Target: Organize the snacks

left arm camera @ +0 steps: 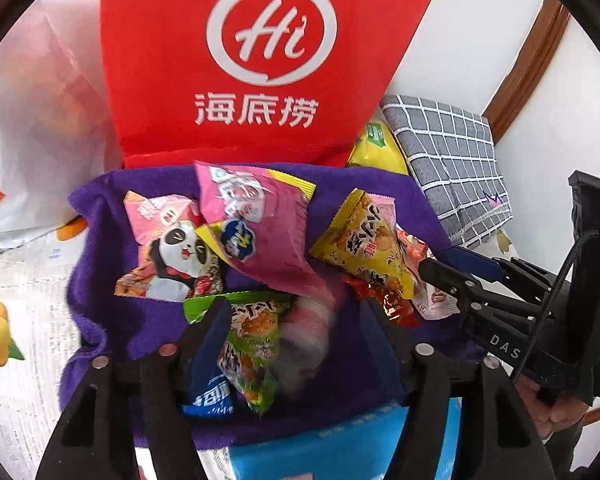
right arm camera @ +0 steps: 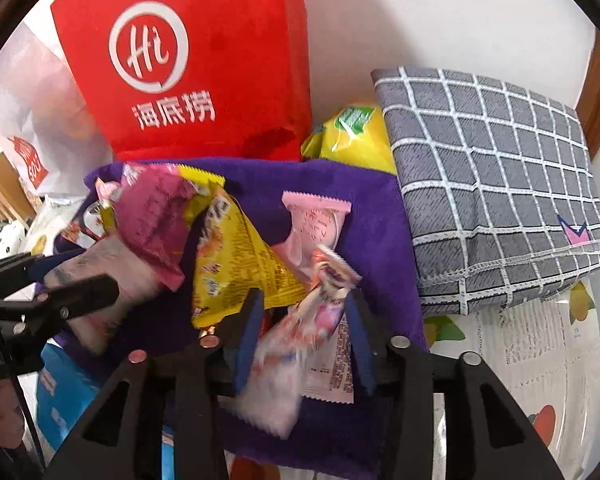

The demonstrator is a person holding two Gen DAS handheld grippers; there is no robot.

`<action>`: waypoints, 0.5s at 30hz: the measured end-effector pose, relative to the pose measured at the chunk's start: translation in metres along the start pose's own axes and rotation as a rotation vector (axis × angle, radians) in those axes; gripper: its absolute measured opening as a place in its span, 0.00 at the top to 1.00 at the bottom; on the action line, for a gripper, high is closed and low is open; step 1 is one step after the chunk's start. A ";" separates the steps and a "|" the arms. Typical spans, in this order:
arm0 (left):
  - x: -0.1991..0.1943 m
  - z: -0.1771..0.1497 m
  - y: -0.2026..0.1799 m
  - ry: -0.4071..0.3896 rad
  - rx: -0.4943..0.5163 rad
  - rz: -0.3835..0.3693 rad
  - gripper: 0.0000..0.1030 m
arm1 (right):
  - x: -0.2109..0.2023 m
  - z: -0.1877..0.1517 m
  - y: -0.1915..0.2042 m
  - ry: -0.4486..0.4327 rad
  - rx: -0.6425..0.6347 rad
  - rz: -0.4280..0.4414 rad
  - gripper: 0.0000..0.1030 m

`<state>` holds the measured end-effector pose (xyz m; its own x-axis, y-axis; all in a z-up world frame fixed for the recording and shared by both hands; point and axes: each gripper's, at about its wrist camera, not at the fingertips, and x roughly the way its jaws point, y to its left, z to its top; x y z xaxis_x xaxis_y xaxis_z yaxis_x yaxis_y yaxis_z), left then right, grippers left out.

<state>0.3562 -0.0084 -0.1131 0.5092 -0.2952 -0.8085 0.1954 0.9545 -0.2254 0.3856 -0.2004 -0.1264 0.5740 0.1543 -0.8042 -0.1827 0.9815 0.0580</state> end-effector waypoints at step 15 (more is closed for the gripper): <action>-0.084 -0.039 -0.008 -0.090 -0.010 0.012 0.35 | -0.094 -0.016 0.033 -0.074 0.054 0.003 0.53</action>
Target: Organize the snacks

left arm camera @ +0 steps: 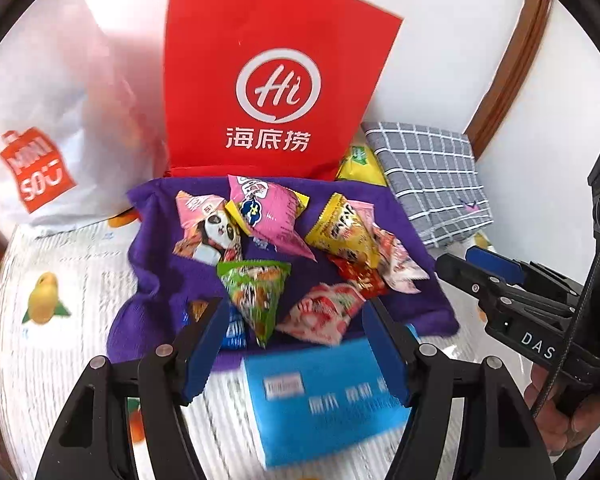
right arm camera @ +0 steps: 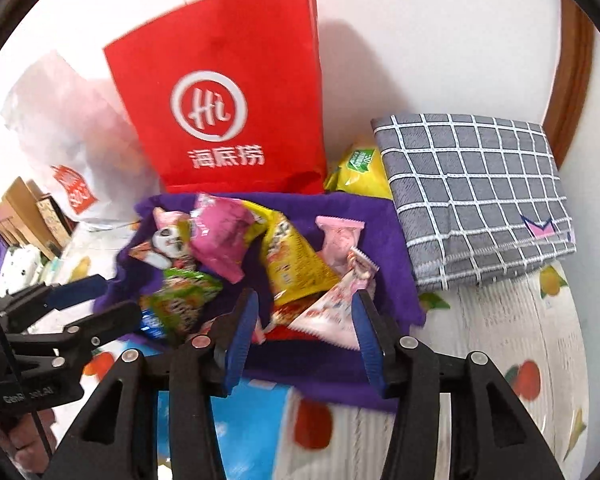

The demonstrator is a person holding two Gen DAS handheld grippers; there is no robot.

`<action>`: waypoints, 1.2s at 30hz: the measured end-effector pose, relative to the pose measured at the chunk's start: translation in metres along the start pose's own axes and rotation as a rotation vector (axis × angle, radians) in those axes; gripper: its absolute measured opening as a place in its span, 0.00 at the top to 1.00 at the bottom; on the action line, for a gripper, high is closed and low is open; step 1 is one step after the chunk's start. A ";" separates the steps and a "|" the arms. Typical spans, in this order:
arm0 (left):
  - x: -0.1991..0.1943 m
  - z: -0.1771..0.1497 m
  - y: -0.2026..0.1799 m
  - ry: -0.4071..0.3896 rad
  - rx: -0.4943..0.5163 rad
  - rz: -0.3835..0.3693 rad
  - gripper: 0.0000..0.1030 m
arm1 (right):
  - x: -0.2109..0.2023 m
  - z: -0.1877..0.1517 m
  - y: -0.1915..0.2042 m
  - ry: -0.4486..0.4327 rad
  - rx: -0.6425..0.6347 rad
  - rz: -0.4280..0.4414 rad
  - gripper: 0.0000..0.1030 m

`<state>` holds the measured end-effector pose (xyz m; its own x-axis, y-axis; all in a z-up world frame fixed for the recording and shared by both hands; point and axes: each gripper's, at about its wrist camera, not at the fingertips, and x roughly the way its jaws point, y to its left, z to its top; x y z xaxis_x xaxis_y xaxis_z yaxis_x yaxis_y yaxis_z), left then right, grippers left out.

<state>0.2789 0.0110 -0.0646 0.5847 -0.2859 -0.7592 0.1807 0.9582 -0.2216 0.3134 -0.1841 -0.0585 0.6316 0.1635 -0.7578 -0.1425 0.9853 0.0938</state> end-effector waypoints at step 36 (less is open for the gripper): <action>-0.163 -0.147 -0.075 -0.175 0.040 0.104 0.15 | -0.189 -0.167 0.011 -0.130 0.095 -0.063 0.08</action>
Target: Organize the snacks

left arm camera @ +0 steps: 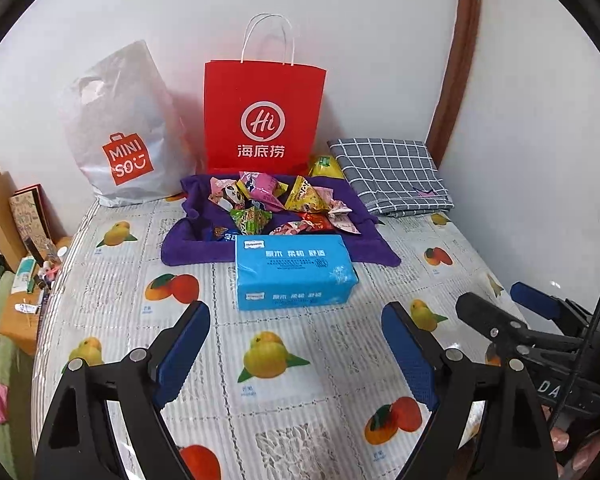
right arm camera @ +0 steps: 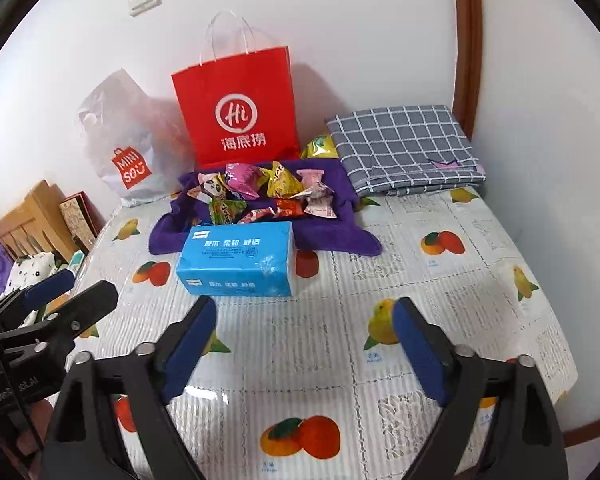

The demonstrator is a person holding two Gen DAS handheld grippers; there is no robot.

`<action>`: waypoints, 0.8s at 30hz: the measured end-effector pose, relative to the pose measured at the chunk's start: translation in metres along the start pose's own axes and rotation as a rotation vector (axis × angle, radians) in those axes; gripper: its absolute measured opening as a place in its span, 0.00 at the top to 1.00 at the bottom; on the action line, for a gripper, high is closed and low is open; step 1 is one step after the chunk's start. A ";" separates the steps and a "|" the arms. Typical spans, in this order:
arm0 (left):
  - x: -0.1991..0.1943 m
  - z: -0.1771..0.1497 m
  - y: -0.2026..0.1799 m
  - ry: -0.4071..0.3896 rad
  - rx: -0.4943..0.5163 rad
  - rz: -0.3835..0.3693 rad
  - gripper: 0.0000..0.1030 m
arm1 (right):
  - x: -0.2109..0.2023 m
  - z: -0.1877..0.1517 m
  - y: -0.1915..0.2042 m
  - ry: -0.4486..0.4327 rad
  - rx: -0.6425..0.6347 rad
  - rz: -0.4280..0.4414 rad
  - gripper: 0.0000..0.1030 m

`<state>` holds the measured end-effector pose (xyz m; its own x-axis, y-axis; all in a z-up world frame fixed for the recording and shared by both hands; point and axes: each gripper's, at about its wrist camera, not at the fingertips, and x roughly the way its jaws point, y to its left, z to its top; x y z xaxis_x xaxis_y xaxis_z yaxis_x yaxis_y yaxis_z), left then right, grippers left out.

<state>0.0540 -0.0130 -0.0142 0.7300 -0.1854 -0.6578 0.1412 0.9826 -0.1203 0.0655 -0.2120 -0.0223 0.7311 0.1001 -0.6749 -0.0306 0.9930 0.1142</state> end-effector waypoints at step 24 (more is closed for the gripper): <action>-0.037 -0.006 -0.001 -0.063 -0.014 0.043 0.15 | -0.020 -0.015 0.000 -0.016 -0.012 -0.021 0.05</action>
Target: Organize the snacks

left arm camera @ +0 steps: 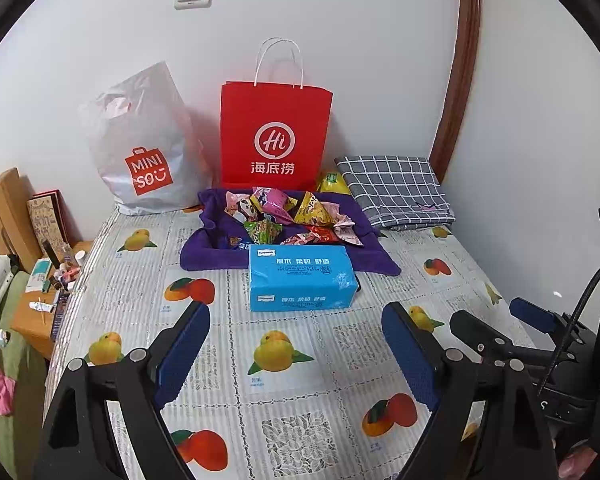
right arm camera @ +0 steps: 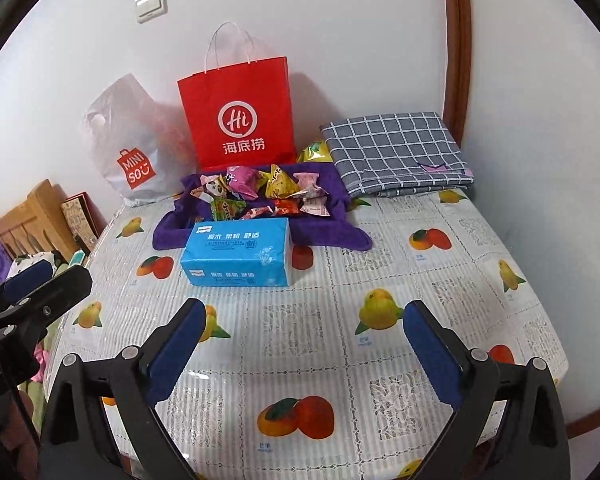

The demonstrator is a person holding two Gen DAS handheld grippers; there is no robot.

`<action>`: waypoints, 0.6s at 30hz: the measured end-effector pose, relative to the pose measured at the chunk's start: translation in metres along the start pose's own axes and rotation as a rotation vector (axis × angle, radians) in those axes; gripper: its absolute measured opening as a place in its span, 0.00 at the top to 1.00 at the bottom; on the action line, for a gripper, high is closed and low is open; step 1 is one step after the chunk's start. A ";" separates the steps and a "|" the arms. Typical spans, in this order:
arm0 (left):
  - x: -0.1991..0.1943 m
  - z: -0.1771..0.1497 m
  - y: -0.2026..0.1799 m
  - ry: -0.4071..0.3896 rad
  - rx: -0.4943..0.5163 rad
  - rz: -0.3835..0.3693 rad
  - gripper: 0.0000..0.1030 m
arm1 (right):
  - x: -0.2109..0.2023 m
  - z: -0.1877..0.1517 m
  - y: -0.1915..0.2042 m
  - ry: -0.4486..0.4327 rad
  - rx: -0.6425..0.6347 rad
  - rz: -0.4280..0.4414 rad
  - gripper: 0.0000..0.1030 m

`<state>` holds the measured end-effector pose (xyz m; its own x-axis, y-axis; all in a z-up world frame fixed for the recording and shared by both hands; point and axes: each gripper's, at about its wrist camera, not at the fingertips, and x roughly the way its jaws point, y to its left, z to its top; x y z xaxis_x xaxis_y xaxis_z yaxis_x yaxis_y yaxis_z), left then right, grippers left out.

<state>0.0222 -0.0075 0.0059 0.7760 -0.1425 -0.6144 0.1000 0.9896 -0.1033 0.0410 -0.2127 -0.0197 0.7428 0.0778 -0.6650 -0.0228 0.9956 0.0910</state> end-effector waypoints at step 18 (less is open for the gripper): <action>-0.002 -0.001 -0.001 -0.007 -0.003 0.001 0.15 | -0.003 -0.001 0.004 0.000 -0.012 -0.001 0.05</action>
<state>0.0200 -0.0078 0.0069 0.7803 -0.1412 -0.6092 0.0974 0.9897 -0.1047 0.0380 -0.2092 -0.0183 0.7425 0.0765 -0.6654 -0.0297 0.9962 0.0814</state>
